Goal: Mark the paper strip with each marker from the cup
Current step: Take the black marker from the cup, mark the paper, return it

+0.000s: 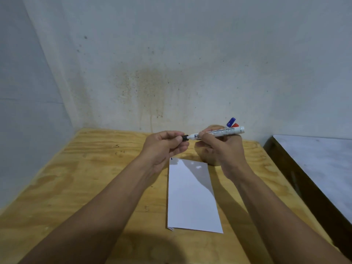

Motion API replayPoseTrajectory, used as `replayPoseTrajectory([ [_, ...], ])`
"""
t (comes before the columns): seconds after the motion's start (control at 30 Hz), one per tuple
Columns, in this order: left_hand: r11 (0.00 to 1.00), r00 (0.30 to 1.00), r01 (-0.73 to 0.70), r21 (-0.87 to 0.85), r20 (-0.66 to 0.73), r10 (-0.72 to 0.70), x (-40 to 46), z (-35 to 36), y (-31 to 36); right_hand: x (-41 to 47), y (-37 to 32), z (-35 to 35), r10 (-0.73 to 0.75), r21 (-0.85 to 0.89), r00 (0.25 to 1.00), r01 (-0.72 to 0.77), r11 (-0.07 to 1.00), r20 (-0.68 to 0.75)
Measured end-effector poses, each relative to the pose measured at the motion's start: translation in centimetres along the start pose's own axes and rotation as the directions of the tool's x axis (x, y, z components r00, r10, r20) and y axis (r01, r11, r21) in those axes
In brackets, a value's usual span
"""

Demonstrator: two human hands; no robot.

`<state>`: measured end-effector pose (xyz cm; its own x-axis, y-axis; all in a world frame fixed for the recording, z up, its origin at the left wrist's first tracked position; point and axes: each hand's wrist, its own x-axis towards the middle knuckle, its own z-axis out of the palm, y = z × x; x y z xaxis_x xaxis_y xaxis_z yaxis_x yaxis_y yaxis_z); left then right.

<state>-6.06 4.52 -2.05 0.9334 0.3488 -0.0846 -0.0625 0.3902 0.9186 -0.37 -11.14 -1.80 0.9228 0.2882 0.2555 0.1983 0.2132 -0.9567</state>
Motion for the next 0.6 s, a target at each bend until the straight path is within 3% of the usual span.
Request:
replayPoseTrajectory([
  [0.2, 1.000, 1.000, -0.010, 0.021, 0.023, 0.010, 0.0, 1.4, 0.4, 0.2, -0.6, -1.4, -0.074, -0.059, 0.996, 0.077, 0.995, 0.042],
  [0.4, 0.994, 0.997, -0.063, 0.088, 0.057, 0.058, 0.1, 3.7, 0.2, 1.0, -1.3, -2.0, -0.057, -0.197, 0.997, 0.048, 0.979, -0.042],
  [0.5, 0.943, 0.982, -0.183, 0.277, 0.093, 0.163, 0.1, 5.2, -0.1, 1.7, -2.5, -2.7, -0.008, -0.221, 0.998, -0.006, 0.975, -0.059],
  [0.6, 0.739, 0.936, -0.312, 0.597, 0.062, 0.346, 0.9, 5.8, -0.9, 2.7, -4.7, -4.0, -0.035, -0.307, 0.993, -0.002, 0.952, -0.116],
])
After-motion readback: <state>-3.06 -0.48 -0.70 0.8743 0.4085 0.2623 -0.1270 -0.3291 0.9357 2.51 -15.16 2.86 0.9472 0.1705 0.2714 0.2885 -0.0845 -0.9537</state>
